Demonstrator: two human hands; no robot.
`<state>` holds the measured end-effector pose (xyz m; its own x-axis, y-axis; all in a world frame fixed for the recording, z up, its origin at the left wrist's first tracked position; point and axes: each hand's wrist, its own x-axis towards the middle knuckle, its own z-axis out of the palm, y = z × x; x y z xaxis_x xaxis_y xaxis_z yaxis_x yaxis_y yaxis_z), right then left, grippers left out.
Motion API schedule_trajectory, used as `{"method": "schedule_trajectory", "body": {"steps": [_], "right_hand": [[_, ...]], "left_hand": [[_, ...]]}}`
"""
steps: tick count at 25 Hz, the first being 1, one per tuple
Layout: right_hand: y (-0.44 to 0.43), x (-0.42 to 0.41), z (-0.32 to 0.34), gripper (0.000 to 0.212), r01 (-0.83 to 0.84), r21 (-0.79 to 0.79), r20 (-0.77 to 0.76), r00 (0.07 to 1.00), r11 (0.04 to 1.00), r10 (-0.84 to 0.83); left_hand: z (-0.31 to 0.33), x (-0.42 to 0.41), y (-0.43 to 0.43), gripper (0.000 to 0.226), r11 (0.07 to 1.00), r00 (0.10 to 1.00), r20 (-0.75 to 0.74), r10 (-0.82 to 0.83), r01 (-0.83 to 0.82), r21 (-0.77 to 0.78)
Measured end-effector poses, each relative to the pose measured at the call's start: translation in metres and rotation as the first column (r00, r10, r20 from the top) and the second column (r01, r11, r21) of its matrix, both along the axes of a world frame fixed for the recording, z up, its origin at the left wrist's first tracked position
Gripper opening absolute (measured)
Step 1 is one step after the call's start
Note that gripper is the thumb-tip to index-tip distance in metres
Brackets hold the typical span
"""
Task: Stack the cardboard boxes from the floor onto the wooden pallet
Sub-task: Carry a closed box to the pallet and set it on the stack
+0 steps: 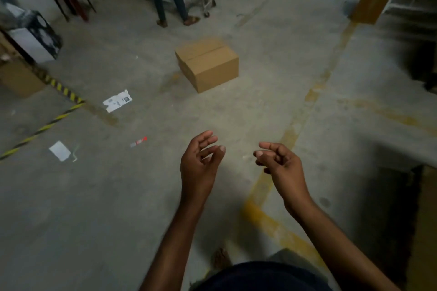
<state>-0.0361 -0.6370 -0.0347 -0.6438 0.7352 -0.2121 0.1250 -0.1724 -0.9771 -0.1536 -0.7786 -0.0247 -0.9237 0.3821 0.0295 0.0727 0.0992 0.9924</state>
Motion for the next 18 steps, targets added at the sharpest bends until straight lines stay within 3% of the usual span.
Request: {"method": "schedule_trajectory", "body": {"steps": [5,13,18], "right_hand": [[0.023,-0.121,0.01,0.022,0.02,0.016,0.009,1.0,1.0,-0.02],[0.133,-0.336,-0.018,0.019,0.081,-0.004,0.049,0.996,0.997,-0.08],[0.207,-0.495,0.0,0.02,0.01,0.016,0.041,0.999,1.0,-0.01]], "left_hand": [[-0.001,-0.134,0.029,0.039,0.999,1.0,-0.005,-0.02,0.02,0.025],[-0.039,-0.348,0.127,0.035,0.999,0.995,0.091,-0.043,0.042,0.017],[-0.017,-0.499,0.193,0.036,1.0,0.999,0.034,-0.001,0.002,-0.009]]}}
